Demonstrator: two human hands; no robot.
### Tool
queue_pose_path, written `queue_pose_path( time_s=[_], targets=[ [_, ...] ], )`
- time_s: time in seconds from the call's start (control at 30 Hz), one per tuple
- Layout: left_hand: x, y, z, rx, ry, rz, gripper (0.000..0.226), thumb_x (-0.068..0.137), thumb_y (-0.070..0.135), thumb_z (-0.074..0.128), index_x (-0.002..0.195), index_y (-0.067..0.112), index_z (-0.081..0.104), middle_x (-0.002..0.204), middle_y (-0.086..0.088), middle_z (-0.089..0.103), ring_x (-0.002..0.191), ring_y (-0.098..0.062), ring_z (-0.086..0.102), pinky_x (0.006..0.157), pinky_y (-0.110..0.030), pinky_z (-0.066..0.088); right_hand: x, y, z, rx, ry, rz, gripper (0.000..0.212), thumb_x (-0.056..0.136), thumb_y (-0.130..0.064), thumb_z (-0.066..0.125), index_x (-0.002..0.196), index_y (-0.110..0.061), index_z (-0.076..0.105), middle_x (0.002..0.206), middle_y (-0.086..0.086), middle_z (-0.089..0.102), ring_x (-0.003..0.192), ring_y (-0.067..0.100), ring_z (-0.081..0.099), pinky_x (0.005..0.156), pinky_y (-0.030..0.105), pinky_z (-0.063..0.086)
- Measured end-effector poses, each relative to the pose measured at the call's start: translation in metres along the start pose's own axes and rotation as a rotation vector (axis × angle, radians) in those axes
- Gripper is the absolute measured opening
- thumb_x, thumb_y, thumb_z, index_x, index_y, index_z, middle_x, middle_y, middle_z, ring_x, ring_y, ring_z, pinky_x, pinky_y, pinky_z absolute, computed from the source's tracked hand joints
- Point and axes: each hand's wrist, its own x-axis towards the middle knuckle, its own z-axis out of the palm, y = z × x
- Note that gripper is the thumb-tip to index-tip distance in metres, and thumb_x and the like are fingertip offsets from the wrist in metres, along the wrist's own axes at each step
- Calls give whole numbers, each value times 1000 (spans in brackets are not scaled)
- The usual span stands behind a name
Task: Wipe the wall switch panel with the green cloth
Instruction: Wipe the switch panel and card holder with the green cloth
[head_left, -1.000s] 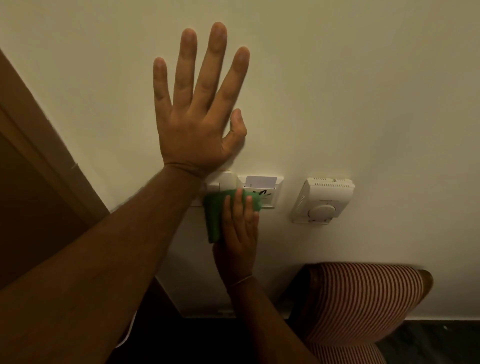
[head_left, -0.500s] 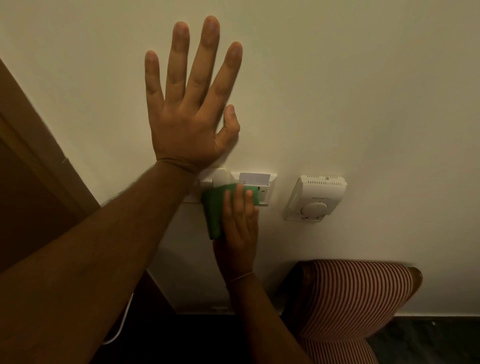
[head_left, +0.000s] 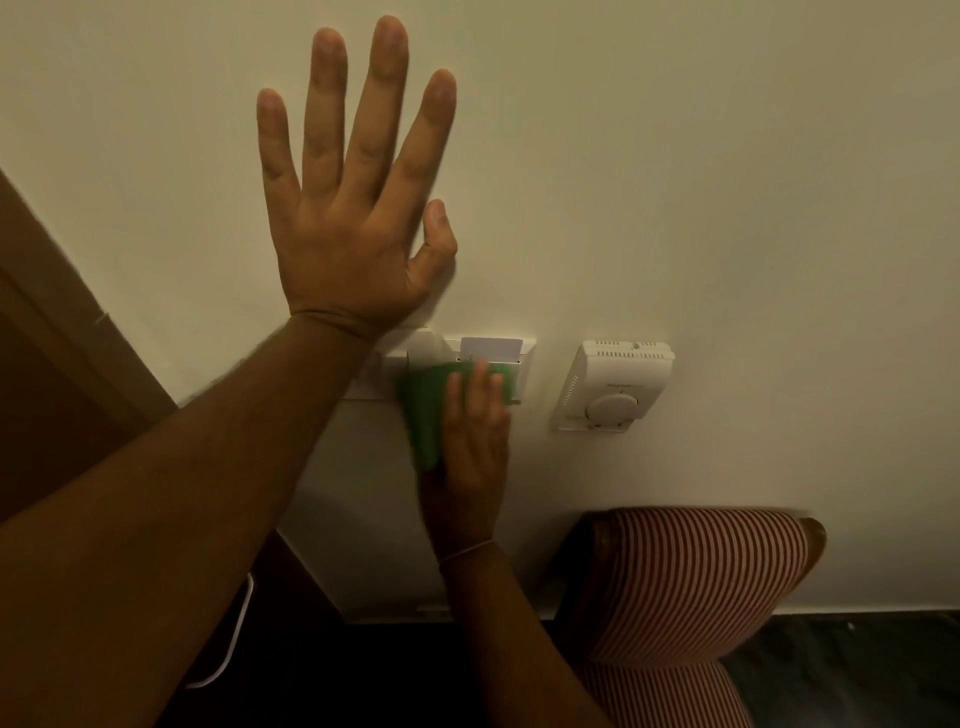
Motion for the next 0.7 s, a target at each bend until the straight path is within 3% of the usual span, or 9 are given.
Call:
queue_pose_path(
  time_s=[0.07, 0.17, 0.23, 0.3, 0.37, 0.47, 0.53, 0.63, 0.7],
  targets=[
    [1, 0, -1, 1, 1, 3, 64, 109, 38, 48, 169, 19, 44, 167, -23, 50, 155, -50, 40, 127, -74, 29, 5, 15, -10, 31, 118, 155, 48, 113, -7, 31, 160, 0, 34, 171, 17, 31, 166, 33, 18, 133, 55, 22],
    [0, 0, 0, 1, 1, 11, 64, 108, 38, 49, 169, 19, 45, 167, -23, 51, 154, -51, 42, 126, -74, 30, 5, 5, -4, 72, 167, 255, 52, 110, 0, 35, 161, 0, 32, 172, 15, 28, 166, 34, 17, 133, 57, 20],
    [0, 1, 1, 3, 0, 8, 64, 108, 38, 49, 169, 19, 45, 166, -23, 51, 153, -52, 42, 126, -75, 30, 2, -14, 8, 72, 92, 147, 54, 108, 1, 46, 161, -1, 35, 171, 15, 30, 167, 32, 15, 134, 55, 17],
    [-1, 0, 1, 1, 1, 6, 63, 110, 39, 46, 169, 18, 43, 166, -24, 50, 153, -52, 40, 126, -75, 30, -3, -27, 17, 38, 12, 47, 80, 94, 6, 72, 162, -8, 32, 169, 14, 33, 168, 24, 11, 136, 46, 12],
    [-1, -1, 2, -11, -1, 2, 62, 111, 40, 45, 170, 18, 43, 166, -25, 50, 153, -52, 39, 125, -76, 30, -3, -24, 16, 6, -29, 17, 91, 90, 3, 79, 163, -13, 26, 167, 12, 34, 167, 19, 11, 136, 41, 14],
    [-1, -1, 1, -8, 3, -6, 62, 111, 41, 45, 169, 19, 44, 166, -24, 51, 153, -51, 39, 126, -75, 30, -4, -1, 1, -1, 16, 49, 55, 111, -8, 48, 163, -7, 30, 172, 10, 29, 167, 26, 14, 134, 49, 21],
    [-1, 0, 0, -5, 0, 2, 63, 109, 40, 46, 169, 19, 46, 166, -23, 51, 153, -51, 41, 126, -75, 30, -2, 16, -8, 38, 125, 183, 49, 113, -8, 30, 162, -2, 32, 175, 8, 24, 167, 31, 16, 134, 54, 21],
    [0, 1, -1, 3, 5, 12, 62, 109, 39, 48, 167, 18, 49, 165, -23, 53, 152, -52, 44, 125, -75, 32, -1, 7, -1, 75, 182, 299, 52, 111, -3, 33, 163, -3, 29, 176, 8, 21, 166, 33, 16, 133, 57, 21],
    [0, 0, 1, 7, 12, 12, 61, 109, 39, 49, 166, 18, 51, 164, -23, 55, 150, -52, 46, 124, -75, 34, -1, -10, 10, 78, 118, 194, 50, 114, -8, 35, 163, -5, 28, 176, 6, 19, 167, 32, 13, 134, 56, 18]
  ],
)
